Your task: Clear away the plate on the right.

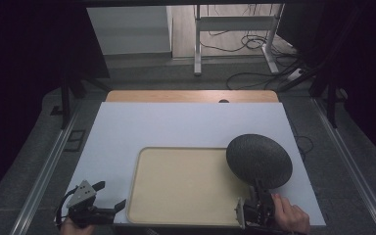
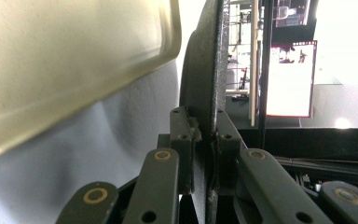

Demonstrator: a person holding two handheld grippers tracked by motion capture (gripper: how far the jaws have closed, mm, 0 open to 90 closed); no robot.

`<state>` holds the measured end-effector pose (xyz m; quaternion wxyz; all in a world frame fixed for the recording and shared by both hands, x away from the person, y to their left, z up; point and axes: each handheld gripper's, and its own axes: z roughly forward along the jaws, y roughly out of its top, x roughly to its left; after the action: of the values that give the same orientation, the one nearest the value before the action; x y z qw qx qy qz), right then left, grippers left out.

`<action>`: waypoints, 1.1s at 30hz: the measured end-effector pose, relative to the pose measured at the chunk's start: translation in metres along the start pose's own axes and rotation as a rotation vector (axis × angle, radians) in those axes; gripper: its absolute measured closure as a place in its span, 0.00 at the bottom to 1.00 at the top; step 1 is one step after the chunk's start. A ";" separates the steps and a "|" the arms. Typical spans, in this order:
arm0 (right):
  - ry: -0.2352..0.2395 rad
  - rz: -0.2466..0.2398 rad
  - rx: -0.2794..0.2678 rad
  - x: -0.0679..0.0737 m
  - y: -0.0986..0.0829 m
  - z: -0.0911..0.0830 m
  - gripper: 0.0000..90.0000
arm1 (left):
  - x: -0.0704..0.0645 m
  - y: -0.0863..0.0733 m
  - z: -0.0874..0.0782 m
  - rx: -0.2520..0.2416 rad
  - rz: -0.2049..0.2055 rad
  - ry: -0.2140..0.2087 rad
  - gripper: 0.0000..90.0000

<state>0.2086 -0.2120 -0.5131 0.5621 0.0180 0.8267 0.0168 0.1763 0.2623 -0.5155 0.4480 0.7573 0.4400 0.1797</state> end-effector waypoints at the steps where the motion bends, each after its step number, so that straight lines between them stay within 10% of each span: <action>1: 0.007 -0.010 0.025 -0.001 0.002 -0.003 0.91 | 0.000 0.000 0.000 0.000 -0.001 0.001 0.00; 33: 0.010 -0.071 -0.135 0.010 0.045 -0.012 0.90 | 0.001 0.000 0.000 -0.004 -0.006 0.002 0.00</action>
<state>0.1941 -0.1662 -0.5154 0.5579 -0.0494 0.8268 0.0528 0.1770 0.2627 -0.5156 0.4494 0.7548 0.4426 0.1799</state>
